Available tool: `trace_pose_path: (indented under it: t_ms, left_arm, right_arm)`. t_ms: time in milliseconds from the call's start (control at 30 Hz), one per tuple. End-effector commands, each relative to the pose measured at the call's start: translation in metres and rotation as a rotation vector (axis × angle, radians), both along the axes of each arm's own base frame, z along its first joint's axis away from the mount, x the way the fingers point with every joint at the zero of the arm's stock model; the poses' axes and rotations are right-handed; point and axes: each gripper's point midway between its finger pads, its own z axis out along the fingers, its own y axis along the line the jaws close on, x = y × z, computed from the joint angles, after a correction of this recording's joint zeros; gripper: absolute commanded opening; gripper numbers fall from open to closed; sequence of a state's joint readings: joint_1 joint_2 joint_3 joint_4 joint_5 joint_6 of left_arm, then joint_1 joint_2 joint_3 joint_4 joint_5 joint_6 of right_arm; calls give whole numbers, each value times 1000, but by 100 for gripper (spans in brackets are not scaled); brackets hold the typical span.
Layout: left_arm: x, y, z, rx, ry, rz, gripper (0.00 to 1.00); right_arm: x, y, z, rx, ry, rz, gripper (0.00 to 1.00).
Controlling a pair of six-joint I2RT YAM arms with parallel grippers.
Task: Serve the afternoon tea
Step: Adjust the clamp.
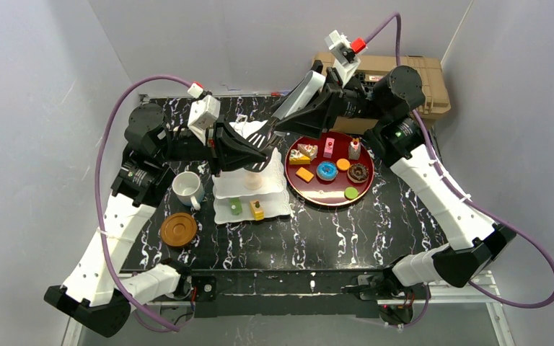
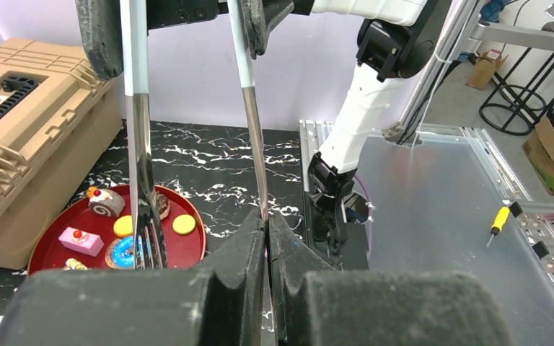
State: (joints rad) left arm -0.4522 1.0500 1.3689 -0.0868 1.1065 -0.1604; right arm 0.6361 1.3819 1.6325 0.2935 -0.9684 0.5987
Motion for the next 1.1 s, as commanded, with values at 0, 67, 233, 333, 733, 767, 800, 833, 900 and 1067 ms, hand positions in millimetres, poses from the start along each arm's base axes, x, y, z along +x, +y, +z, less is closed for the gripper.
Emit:
trace_pose_path:
  t_ms: [0,67,233,333,733,767,800,833,900,1067]
  left_arm:
    - [-10,2,15,-31,-18,-34,0]
    - [-13,2,17,-35,-3,-52,0]
    - [-14,2,18,-32,-6,-51,0]
    - [-13,3,16,-27,-12,-42,0]
    - [9,10,26,-38,-110,140,55]
    - [12,13,27,-33,-137,164,60]
    - [13,15,30,-33,-153,187,68]
    - [14,17,31,-32,-166,208,74]
    - [15,20,31,-27,-184,237,82]
    - [27,29,26,6,-196,337,97]
  right_arm:
    - [-14,-11,24,55,-66,-10,59]
    - [-16,-12,25,62,-73,-6,62]
    - [-16,-11,24,56,-58,5,65]
    - [-15,-11,24,57,-51,1,59]
    - [8,-8,4,6,-9,-126,23]
    - [12,-8,2,-1,-16,-151,23]
    - [17,-9,-1,-13,-15,-178,23]
    - [23,-9,-5,-24,-13,-209,23]
    - [38,-11,-11,-47,-14,-291,23]
    - [92,-27,-43,-163,23,-595,22]
